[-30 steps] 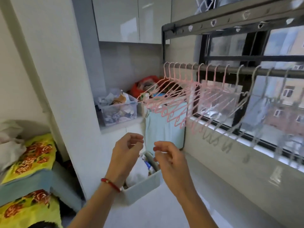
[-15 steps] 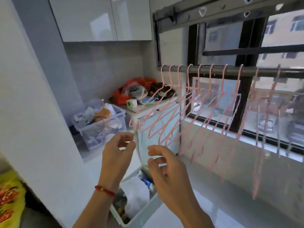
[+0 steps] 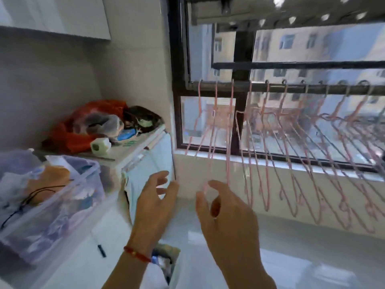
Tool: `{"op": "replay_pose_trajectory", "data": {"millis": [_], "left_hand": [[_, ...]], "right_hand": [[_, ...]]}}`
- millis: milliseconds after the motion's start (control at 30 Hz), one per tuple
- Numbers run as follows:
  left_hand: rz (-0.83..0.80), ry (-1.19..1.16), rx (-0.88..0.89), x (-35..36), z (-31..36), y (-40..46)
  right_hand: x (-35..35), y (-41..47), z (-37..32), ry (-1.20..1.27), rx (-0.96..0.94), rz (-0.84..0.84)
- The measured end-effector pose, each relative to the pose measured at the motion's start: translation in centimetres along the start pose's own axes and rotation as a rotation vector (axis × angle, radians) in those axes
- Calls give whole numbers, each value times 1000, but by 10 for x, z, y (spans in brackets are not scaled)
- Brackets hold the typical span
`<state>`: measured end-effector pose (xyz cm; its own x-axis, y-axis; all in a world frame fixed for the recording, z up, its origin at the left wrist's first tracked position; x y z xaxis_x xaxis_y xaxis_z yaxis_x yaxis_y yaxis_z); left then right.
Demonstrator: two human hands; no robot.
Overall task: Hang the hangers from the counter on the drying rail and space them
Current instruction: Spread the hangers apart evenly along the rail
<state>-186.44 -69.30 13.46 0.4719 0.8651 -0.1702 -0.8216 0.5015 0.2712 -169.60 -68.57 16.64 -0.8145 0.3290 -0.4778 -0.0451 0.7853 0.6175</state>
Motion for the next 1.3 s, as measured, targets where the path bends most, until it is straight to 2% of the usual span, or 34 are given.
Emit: {"op": "replay_pose_trajectory", "data": {"millis": [100, 133, 300, 633, 967, 1300], "left_hand": [[-209, -218, -269, 2, -5, 10], [-267, -249, -307, 3, -5, 12], [-409, -269, -300, 7, -7, 8], [-524, -319, -219, 2, -8, -1], [-525, -277, -159, 8, -2, -5], [-518, -270, -192, 14, -4, -3]], "right_hand": [[11, 4, -17, -241, 106, -63], [15, 5, -21, -291, 129, -77], [26, 6, -30, -457, 176, -129], [39, -2, -27, -463, 155, -96], [39, -1, -20, -450, 118, -53], [38, 0, -12, -424, 135, -60]]}}
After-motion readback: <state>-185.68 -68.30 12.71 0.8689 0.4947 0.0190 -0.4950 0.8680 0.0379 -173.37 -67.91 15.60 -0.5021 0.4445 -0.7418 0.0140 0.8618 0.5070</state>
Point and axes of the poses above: each hand's wrist, its own y-axis towards the middle knuckle, its own x-axis out of the palm, z = x × y, the point moved 2 cm from there along y, towards the middle knuckle, and after that the axes turned 14 degrees about z, right-handed, at the moved point
